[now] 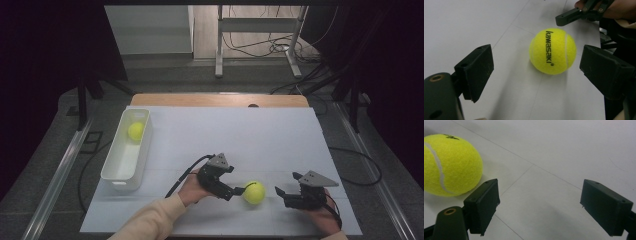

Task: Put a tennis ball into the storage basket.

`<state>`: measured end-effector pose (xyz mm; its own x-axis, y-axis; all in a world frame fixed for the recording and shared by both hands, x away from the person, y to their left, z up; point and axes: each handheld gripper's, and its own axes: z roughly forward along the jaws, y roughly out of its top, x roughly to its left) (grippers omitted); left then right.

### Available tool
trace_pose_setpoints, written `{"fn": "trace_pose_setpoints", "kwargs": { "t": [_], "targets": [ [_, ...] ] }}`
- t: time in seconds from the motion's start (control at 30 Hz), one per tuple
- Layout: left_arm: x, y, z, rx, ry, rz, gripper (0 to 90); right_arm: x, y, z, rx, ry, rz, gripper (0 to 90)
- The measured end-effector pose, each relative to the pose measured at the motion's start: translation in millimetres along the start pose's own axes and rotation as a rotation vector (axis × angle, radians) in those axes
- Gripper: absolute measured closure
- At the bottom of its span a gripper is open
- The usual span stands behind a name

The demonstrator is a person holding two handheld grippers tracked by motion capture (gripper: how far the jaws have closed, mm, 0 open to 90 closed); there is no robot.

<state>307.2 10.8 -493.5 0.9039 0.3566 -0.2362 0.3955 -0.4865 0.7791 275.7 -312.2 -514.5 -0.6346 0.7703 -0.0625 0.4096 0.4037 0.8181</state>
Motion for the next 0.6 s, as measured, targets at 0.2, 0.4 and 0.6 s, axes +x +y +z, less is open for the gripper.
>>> {"fn": "trace_pose_setpoints", "kwargs": {
  "t": [0.2,0.4,0.6],
  "targets": [
    [-3.3,1.4,5.9,0.015,-0.009,0.007,12.2,0.1,0.0,0.1,0.001,0.0,-0.001,16.1],
    [-5.9,2.7,13.8,0.033,-0.017,0.011,11.7,0.1,0.0,0.1,0.001,0.0,-0.001,16.2],
    [-8.6,4.0,21.0,0.048,-0.023,0.015,10.9,0.1,0.0,0.2,0.001,0.0,-0.002,16.2]
  ]
}}
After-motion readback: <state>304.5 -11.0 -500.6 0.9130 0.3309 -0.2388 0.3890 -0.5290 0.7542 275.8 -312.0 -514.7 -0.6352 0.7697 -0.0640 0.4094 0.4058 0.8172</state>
